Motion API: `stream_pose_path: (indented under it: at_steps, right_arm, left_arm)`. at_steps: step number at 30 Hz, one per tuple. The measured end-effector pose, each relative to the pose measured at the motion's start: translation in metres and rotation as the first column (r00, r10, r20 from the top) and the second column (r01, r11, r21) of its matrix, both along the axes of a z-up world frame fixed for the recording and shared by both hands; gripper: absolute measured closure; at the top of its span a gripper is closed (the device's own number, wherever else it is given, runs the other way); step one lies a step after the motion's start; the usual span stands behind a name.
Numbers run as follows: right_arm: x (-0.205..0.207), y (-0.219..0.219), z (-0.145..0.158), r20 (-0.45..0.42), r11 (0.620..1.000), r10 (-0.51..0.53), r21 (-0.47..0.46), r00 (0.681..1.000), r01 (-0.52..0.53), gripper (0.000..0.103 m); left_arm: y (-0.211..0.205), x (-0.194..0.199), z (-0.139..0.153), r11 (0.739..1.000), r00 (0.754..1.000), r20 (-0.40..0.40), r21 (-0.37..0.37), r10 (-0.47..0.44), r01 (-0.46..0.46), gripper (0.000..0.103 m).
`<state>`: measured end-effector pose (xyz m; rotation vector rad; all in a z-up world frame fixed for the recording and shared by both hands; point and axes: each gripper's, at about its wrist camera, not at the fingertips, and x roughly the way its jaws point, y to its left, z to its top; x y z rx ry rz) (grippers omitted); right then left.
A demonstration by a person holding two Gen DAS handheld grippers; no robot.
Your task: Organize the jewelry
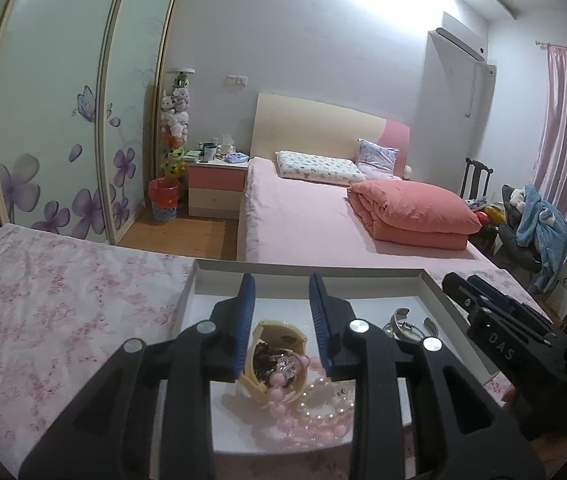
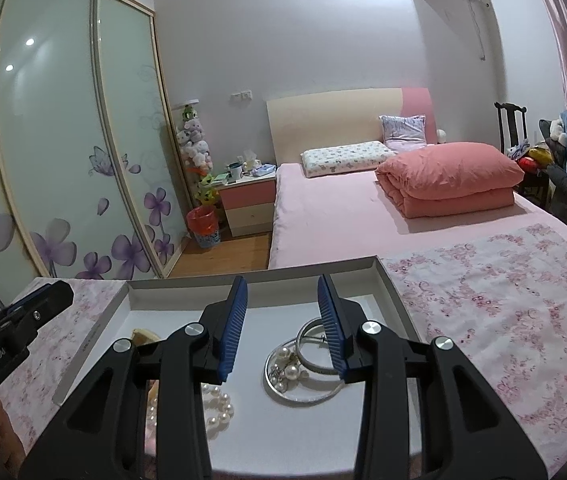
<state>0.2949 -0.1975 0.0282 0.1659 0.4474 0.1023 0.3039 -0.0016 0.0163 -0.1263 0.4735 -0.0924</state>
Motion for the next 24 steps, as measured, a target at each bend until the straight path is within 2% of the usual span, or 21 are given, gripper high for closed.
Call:
stream_pose_path:
  at_steps: [5,7,11,13,20,24]
  right_arm:
    - [-0.017,-0.001,0.006,0.001,1.0,0.015,-0.011,1.0,-0.015,0.064]
    - [-0.025,-0.001,0.007,0.003,1.0,0.018,-0.014,1.0,-0.018,0.057]
    - [-0.042,0.0,0.01,0.005,0.999,0.032,-0.013,0.999,-0.032,0.053]
    - [-0.051,0.0,0.011,0.008,0.999,0.034,-0.013,0.999,-0.034,0.044]
    - [-0.079,-0.006,0.014,0.018,0.999,0.041,-0.011,0.999,-0.041,0.026]
    - [-0.098,-0.01,0.015,0.033,0.999,0.035,-0.015,0.999,-0.035,0.007]
  left_arm:
    - [0.005,-0.019,0.005,1.0,1.0,0.004,0.006,0.016,-0.016,0.07]
    - [0.007,-0.027,0.007,1.0,1.0,0.006,0.012,0.022,-0.022,0.069]
    - [0.007,-0.042,0.01,0.999,0.999,0.009,0.027,0.033,-0.034,0.064]
    - [0.009,-0.05,0.01,0.999,0.999,0.009,0.034,0.04,-0.04,0.058]
    - [0.011,-0.08,0.013,0.997,0.998,0.021,0.065,0.051,-0.053,0.04]
    - [0.013,-0.099,0.013,0.995,0.998,0.034,0.083,0.054,-0.057,0.021]
